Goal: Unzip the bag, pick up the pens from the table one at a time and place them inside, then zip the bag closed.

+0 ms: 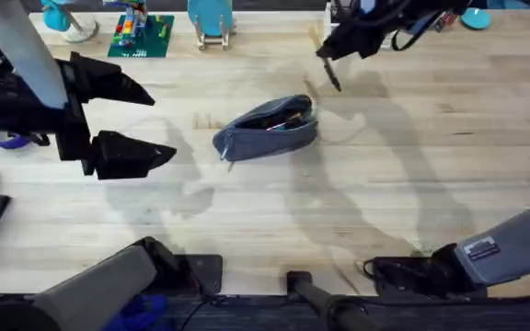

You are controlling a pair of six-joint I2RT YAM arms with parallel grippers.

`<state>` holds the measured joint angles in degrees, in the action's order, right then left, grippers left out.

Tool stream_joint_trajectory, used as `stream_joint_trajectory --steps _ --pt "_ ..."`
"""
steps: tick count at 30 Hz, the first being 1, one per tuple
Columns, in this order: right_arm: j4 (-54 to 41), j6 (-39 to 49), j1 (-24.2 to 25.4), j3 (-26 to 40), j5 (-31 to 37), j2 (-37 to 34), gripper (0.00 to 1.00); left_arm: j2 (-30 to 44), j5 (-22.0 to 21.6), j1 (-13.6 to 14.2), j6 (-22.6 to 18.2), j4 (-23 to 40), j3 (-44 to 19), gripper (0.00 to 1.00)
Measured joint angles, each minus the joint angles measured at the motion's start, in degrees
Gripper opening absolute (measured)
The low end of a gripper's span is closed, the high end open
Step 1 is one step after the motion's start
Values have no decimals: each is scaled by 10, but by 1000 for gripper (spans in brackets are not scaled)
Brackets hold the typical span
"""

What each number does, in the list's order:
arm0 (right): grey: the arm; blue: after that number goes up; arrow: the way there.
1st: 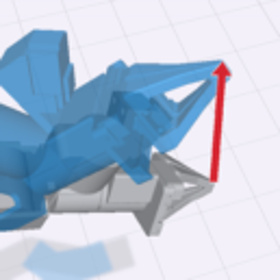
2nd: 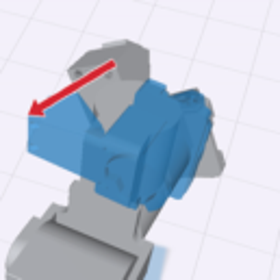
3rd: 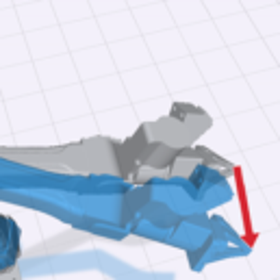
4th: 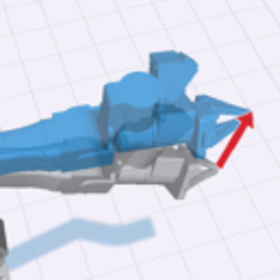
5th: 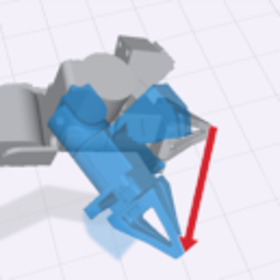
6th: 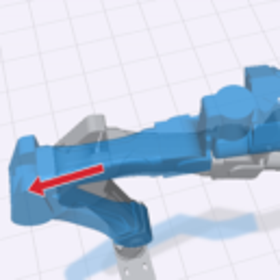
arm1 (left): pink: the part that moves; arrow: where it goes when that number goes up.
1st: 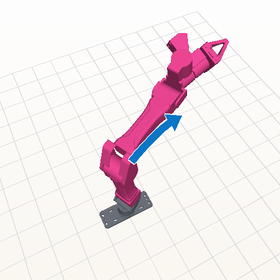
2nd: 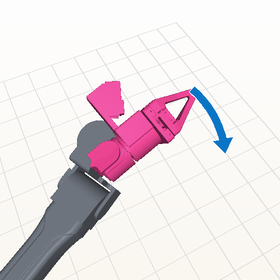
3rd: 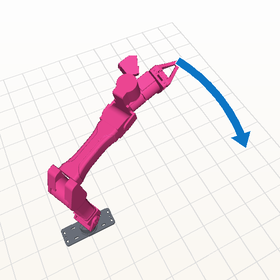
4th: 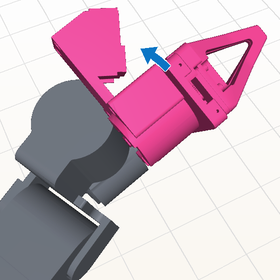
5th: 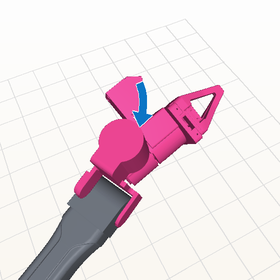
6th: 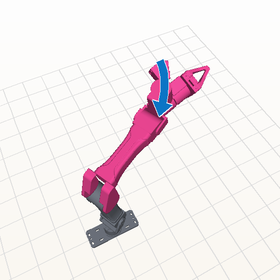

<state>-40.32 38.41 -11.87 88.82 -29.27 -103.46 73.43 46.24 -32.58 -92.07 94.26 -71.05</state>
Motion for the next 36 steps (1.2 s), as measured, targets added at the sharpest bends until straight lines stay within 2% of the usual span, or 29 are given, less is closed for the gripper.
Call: stream_joint_trajectory --steps 12,22,36 --pt "-17 222 -99 1 -38 0 33 0 0 0 0 0 0 996" --pt "-117 375 -127 1 -42 34 33 0 0 0 0 0 0 995" --pt "-165 459 -158 2 -27 31 33 0 0 0 0 0 0 996"
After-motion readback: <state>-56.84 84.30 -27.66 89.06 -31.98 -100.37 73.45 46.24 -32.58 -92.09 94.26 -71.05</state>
